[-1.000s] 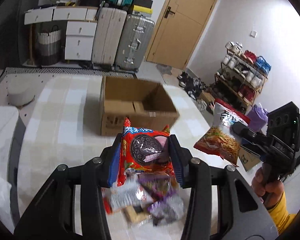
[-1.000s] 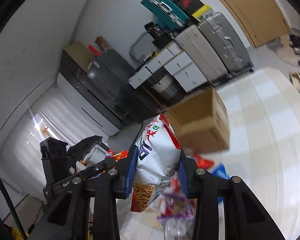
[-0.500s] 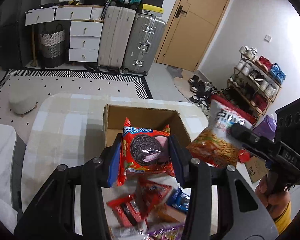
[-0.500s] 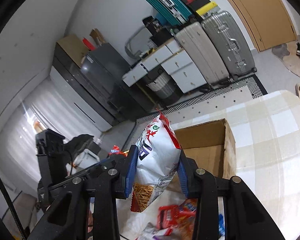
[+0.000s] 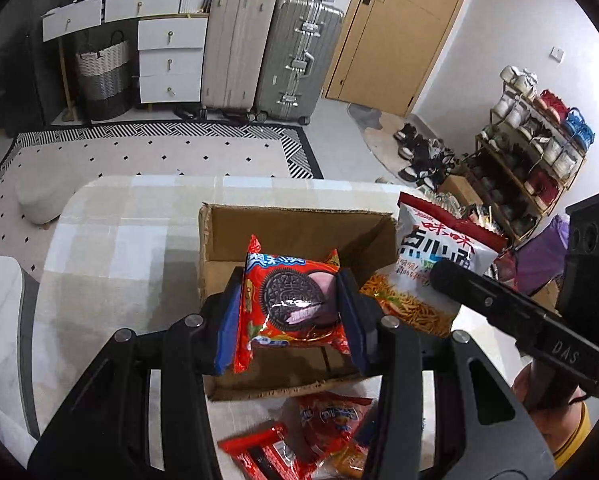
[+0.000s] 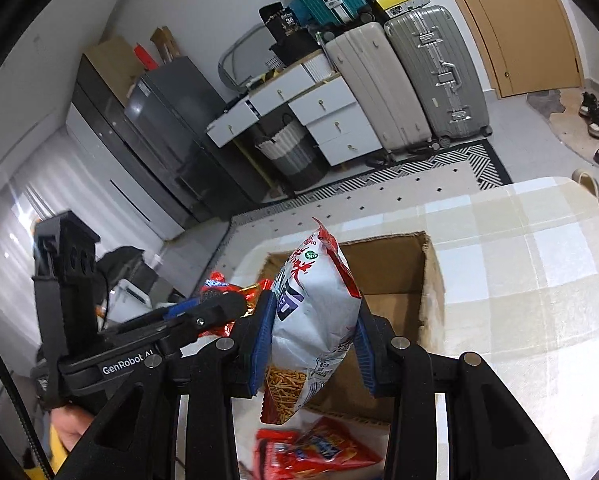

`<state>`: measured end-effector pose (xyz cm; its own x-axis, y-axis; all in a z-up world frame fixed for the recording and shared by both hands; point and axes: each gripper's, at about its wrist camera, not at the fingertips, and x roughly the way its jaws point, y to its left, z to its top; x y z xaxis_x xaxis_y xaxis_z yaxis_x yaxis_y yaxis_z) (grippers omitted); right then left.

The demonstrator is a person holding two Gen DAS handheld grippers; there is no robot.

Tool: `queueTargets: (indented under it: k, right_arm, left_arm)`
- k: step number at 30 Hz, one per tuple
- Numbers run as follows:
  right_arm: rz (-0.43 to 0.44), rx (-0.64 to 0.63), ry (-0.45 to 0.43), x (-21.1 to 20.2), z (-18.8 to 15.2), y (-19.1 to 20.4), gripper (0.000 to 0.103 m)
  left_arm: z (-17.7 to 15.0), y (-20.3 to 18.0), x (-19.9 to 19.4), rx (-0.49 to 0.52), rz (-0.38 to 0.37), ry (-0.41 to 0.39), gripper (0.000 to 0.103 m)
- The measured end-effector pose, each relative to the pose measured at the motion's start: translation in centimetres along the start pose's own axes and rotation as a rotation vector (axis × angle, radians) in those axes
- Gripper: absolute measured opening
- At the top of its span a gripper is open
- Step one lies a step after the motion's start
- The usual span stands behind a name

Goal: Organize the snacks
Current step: 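Carry both packets over the cardboard box with both grippers, then open both grippers to drop the packets into the box and withdraw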

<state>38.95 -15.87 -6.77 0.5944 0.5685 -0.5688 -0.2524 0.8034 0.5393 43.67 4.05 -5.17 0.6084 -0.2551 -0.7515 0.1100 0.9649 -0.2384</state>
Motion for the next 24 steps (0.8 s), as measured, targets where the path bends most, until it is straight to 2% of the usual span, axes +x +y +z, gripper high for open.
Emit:
queueTargets:
  k: [7, 14, 22, 24]
  right_arm:
    - [-0.064, -0.041, 0.03, 2.2, -0.4, -0.5, 0.037]
    - [-0.09, -0.075, 0.042, 3.2, -1.0, -0.4, 0.037]
    - [-0.129, -0.115, 0.064, 4.2, -1.4, -0.2, 0.04]
    - [-0.131, -0.121, 0.056, 4.0, -1.4, -0.1, 0.04]
  left_arm:
    - [-0.4, 0.5, 4.3, -0.004, 0.017, 0.041, 0.041]
    - [-0.5, 1.5, 8.2, -0.018, 0.034, 0.09, 0.041]
    - [-1.7, 1.5, 9.8, 0.003, 0.042, 0.128, 0.042]
    - [-1.7, 1.2, 9.7, 0.016, 0.054, 0.122, 0.048]
